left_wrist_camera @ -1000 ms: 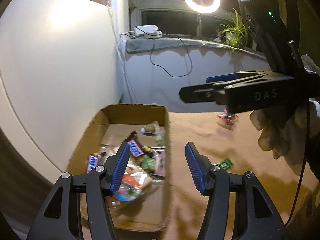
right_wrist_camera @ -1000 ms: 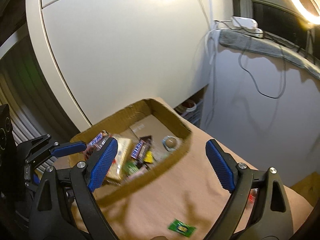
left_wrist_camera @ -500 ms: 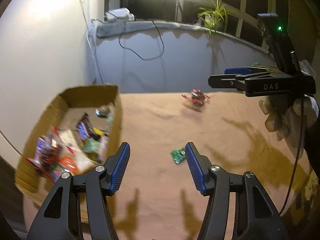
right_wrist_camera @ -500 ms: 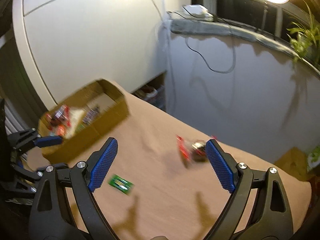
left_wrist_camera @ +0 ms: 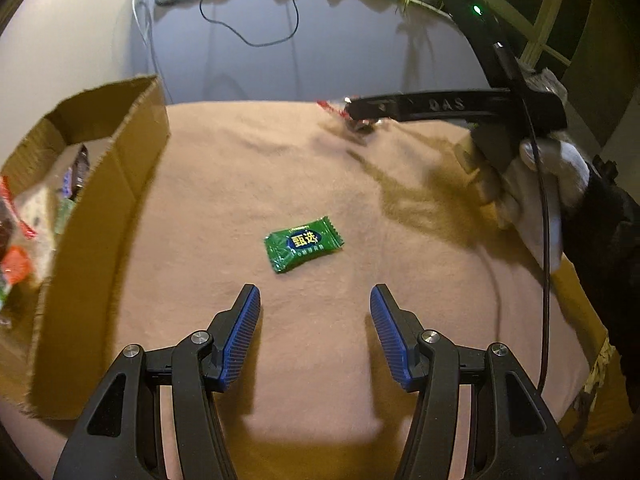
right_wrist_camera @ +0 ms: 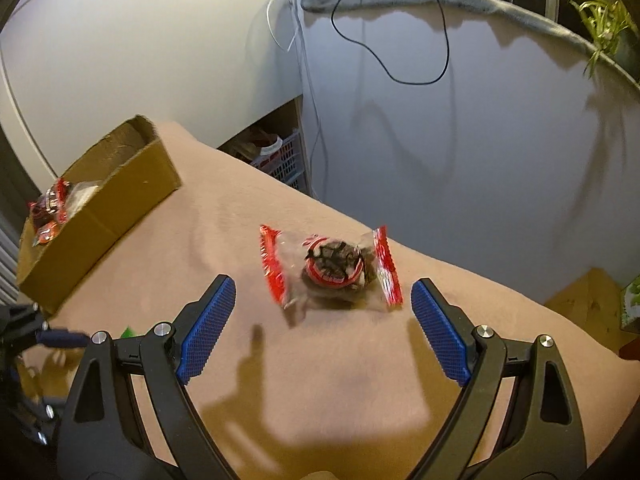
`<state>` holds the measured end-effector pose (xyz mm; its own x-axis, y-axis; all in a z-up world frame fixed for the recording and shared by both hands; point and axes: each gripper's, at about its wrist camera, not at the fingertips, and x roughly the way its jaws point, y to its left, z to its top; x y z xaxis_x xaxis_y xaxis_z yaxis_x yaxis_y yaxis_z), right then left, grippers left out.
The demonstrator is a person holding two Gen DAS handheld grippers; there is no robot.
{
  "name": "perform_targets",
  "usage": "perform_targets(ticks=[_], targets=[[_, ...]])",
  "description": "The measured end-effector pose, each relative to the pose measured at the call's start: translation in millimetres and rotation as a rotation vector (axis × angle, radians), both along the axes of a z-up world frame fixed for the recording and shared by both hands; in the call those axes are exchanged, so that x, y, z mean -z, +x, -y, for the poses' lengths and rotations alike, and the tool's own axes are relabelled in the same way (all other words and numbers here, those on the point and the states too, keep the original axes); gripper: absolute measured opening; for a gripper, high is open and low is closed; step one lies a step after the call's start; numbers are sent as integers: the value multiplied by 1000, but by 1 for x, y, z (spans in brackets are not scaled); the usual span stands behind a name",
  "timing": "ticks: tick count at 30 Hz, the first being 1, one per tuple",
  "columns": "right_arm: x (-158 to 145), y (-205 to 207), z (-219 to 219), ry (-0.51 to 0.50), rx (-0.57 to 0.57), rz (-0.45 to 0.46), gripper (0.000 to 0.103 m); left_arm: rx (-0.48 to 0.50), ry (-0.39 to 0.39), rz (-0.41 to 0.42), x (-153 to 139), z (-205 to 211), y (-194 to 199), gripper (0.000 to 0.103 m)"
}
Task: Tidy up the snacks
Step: 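Grasp the red-wrapped chocolate with the right tool while the left tool grasps the green packet, then carry the red-wrapped chocolate and green packet over the box with both tools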
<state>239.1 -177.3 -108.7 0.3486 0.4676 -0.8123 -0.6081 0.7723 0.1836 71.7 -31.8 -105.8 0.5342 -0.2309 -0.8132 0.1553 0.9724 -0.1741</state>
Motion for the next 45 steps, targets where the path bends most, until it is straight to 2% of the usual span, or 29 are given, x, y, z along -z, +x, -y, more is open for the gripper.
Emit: perform_targets(ticks=[7,12,17,19,20,22,24,32,38,45], targets=[[18,18,-10,10,-13,-29,92,-11,45,0,5,5,16,57],[22,21,-14,6,-31,-46,92,1,96,20,5,13,25,57],[24,22,-18,-2,-44,-50,92,10,116,35,9,20,29,57],[26,22,-19,-7,-47,-55,89,16,145,48,10,24,28,53],[26,22,-20,-10,-47,-53,82,18,152,53,10,26,27,51],[26,21,-21,-9,-48,-49,79,22,155,58,9,29,25,41],[24,20,-19,-3,-47,-48,70,22,156,61,9,30,24,40],[18,13,-17,19,-41,-35,60,19,147,66,8,23,20,38],[14,1,-16,16,-48,-35,56,7,124,68,4,15,14,38],[-3,-11,-8,76,-29,-42,55,-17,111,100,-10,4,8,38]])
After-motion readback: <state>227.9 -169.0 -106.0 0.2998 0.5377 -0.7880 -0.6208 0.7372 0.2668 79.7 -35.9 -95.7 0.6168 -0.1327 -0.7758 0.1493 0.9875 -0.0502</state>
